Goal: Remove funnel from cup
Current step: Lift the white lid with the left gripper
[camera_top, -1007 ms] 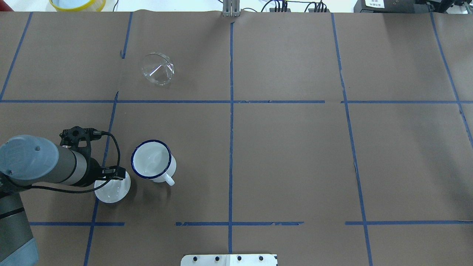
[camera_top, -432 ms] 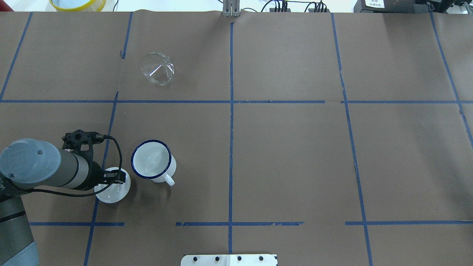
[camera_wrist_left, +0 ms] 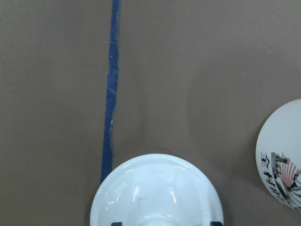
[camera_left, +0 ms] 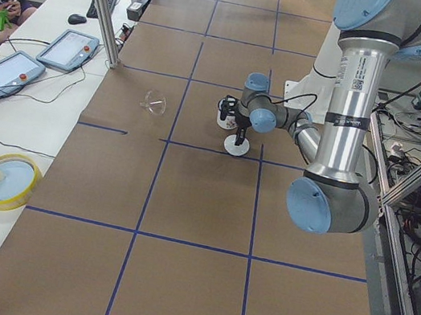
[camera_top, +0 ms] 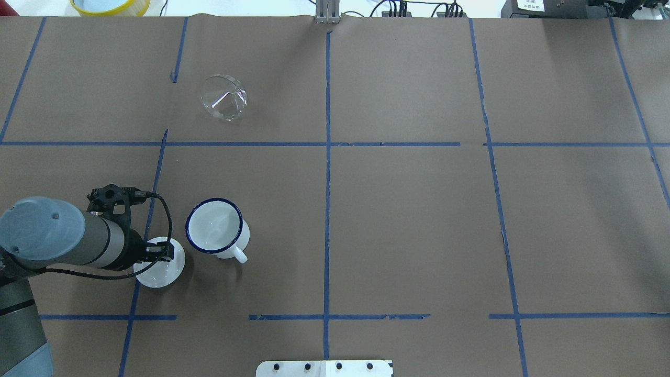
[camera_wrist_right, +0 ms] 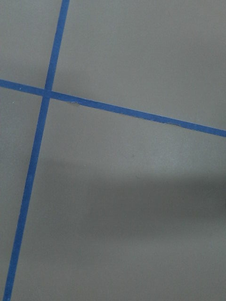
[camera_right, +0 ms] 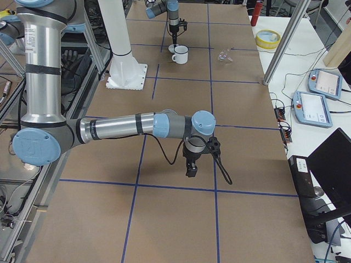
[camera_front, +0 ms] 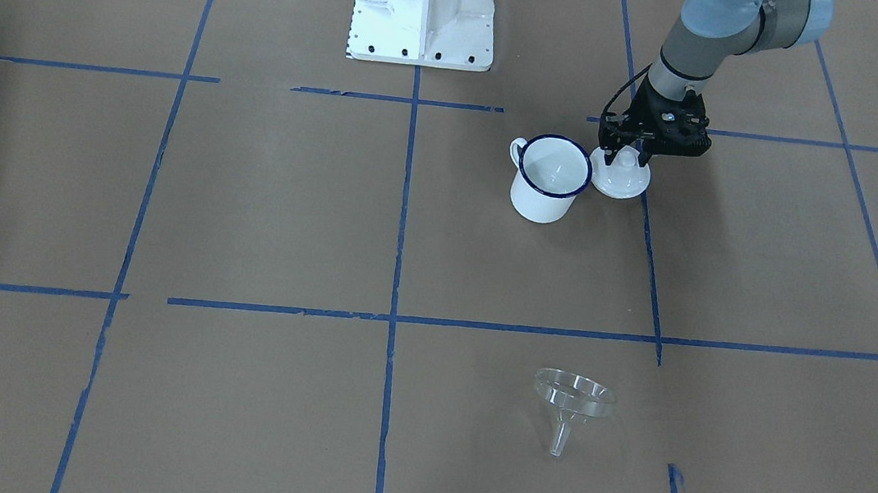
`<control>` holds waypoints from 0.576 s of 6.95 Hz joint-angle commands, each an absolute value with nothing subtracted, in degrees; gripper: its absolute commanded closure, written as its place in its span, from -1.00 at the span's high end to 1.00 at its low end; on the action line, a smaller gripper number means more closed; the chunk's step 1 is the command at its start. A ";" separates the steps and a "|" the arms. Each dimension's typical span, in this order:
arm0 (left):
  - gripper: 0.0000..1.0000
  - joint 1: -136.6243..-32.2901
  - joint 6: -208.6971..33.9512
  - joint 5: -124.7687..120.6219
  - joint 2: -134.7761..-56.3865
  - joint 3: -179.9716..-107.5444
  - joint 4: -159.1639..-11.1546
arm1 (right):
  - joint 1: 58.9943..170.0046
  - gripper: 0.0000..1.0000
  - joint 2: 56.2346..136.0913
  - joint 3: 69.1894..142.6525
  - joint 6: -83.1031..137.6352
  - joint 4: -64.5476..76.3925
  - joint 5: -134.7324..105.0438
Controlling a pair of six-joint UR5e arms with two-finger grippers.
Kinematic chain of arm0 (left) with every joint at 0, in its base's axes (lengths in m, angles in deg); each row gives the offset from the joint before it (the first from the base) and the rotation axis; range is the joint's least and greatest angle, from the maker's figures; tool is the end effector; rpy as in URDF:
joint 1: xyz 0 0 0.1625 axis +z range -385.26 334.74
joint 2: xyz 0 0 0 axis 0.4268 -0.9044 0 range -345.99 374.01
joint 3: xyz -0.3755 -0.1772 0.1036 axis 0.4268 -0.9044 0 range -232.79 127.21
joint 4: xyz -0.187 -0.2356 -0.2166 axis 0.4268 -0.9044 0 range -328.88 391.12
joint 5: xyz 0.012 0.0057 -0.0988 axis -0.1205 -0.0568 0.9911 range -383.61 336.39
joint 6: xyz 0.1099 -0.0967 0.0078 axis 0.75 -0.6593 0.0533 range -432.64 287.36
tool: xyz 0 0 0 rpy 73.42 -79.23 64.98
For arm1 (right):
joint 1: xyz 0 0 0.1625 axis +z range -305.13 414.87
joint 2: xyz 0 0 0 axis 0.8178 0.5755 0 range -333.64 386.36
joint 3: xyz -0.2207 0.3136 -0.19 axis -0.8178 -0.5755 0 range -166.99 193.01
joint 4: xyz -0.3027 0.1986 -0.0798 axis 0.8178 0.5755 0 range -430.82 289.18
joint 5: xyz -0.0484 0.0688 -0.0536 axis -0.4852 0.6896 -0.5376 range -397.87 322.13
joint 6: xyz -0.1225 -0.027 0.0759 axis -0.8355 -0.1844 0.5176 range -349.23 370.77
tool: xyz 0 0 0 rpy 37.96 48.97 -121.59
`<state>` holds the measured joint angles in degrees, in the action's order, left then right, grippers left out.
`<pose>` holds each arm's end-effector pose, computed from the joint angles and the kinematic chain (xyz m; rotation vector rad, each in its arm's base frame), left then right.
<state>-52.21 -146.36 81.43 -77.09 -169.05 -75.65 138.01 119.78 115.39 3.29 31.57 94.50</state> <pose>0.3897 -0.3049 0.4636 0.0503 0.8037 -0.0748 -0.0147 -0.4104 0.6500 -0.0534 -0.7410 -0.2164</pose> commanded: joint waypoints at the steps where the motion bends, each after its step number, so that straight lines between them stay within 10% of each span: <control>1: -0.27 -52.24 -146.29 81.42 -76.95 -169.33 -75.58 | 138.01 1.00 119.78 115.41 3.29 31.57 94.50; 2: -0.84 -52.24 -146.29 81.42 -76.95 -169.51 -75.58 | 138.01 1.00 119.78 115.32 3.29 31.57 94.50; 4: -1.00 -52.94 -146.29 81.51 -76.43 -171.68 -75.14 | 138.01 1.00 119.78 115.32 3.29 31.57 94.50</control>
<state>-52.49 -146.30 81.44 -76.81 -170.07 -75.48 138.01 119.78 115.37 3.29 31.57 94.50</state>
